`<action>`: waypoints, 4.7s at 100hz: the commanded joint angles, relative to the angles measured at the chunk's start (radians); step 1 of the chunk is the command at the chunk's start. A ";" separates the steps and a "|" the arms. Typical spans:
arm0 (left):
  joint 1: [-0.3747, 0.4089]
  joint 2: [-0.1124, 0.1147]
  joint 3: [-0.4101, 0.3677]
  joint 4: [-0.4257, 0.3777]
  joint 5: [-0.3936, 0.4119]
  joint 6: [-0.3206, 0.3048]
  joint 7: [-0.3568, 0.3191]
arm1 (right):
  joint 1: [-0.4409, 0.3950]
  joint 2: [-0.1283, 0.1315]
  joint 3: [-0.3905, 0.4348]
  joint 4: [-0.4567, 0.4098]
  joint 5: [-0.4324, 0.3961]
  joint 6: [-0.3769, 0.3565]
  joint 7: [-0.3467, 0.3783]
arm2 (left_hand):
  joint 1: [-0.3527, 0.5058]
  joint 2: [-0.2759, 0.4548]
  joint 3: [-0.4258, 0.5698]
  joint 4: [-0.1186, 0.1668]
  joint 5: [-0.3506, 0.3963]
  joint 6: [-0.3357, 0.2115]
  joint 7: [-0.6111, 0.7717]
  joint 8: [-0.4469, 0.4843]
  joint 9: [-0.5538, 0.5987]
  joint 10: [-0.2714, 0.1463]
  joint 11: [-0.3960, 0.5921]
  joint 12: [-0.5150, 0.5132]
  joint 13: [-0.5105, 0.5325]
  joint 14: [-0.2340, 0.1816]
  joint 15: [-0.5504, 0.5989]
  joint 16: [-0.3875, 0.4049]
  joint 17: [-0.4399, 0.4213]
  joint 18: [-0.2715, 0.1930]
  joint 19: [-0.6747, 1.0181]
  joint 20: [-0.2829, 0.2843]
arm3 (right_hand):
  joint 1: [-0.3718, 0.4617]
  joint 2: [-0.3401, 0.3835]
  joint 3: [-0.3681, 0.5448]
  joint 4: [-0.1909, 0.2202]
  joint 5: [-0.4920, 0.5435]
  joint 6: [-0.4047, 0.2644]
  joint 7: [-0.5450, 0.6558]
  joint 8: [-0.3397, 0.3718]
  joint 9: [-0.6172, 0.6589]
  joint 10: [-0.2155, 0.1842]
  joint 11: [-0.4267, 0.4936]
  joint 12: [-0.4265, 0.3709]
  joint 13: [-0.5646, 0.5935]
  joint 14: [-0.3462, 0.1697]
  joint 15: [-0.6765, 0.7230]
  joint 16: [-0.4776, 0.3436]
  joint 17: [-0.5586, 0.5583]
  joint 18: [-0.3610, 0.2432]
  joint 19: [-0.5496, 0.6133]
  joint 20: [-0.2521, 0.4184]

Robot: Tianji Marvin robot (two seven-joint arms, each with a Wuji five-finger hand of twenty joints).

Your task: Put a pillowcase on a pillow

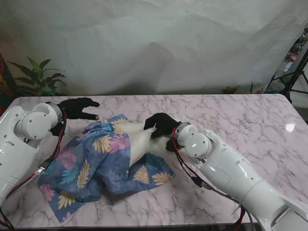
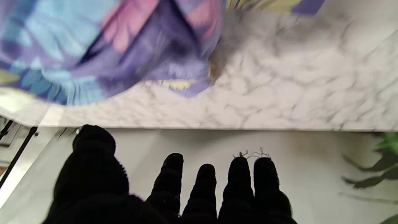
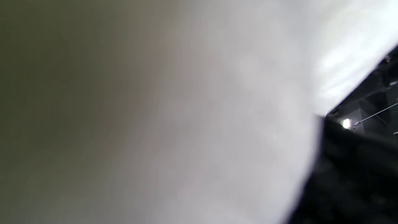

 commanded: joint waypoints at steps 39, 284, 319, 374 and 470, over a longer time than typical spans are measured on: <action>-0.087 0.048 0.124 0.118 0.074 0.043 -0.254 | 0.012 -0.013 -0.010 -0.002 0.017 -0.011 -0.006 | -0.086 0.088 -0.049 0.011 0.186 0.116 0.043 0.058 -0.019 0.057 0.073 0.091 0.070 0.017 0.062 0.118 0.023 0.003 0.084 0.073 | 0.089 0.156 0.183 0.073 0.049 -0.091 0.117 0.038 0.019 -0.058 0.079 0.027 0.121 -0.099 0.189 0.042 0.050 -0.352 0.000 0.004; -0.301 -0.116 0.478 0.310 -0.331 0.119 0.250 | 0.046 -0.019 -0.058 0.041 0.108 -0.135 0.076 | 0.435 -0.090 0.010 0.049 0.445 -0.209 0.655 0.229 0.426 -0.074 0.288 0.140 0.378 -0.001 0.210 0.175 0.144 0.039 0.343 0.086 | 0.088 0.171 0.170 0.069 0.031 -0.092 0.118 0.040 0.001 -0.062 0.079 0.029 0.119 -0.102 0.161 0.045 0.045 -0.348 -0.019 0.003; -0.288 -0.108 0.469 0.266 -0.367 0.150 0.192 | 0.031 -0.010 -0.028 -0.002 0.047 0.052 0.053 | 0.302 -0.018 -0.014 0.043 0.309 -0.091 0.424 0.170 0.326 -0.052 0.210 0.097 0.289 -0.018 0.124 0.133 0.068 0.037 0.243 0.076 | 0.090 0.165 0.176 0.072 0.031 -0.084 0.117 0.039 0.007 -0.053 0.079 0.027 0.122 -0.101 0.172 0.054 0.050 -0.354 -0.009 0.009; -0.028 -0.034 0.125 -0.144 -0.391 0.142 0.006 | 0.100 -0.029 -0.076 0.084 0.039 0.218 0.099 | 0.010 0.024 -0.036 0.039 0.083 -0.065 0.000 0.088 0.043 0.013 -0.017 0.018 0.037 0.011 -0.075 0.024 -0.032 0.056 -0.123 0.089 | 0.090 0.163 0.181 0.073 0.032 -0.079 0.112 0.037 0.008 -0.048 0.077 0.027 0.121 -0.100 0.179 0.052 0.051 -0.355 -0.003 0.009; -0.037 -0.028 0.307 0.080 -0.343 -0.340 0.132 | 0.087 -0.020 -0.055 0.044 0.041 0.250 0.099 | 0.205 -0.236 0.489 0.012 0.177 -0.244 0.244 -0.038 0.118 -0.100 0.205 0.078 0.364 -0.063 0.236 0.235 0.142 0.028 0.358 0.174 | 0.091 0.167 0.182 0.075 0.031 -0.078 0.111 0.037 0.006 -0.047 0.079 0.028 0.121 -0.095 0.181 0.049 0.051 -0.351 -0.002 0.005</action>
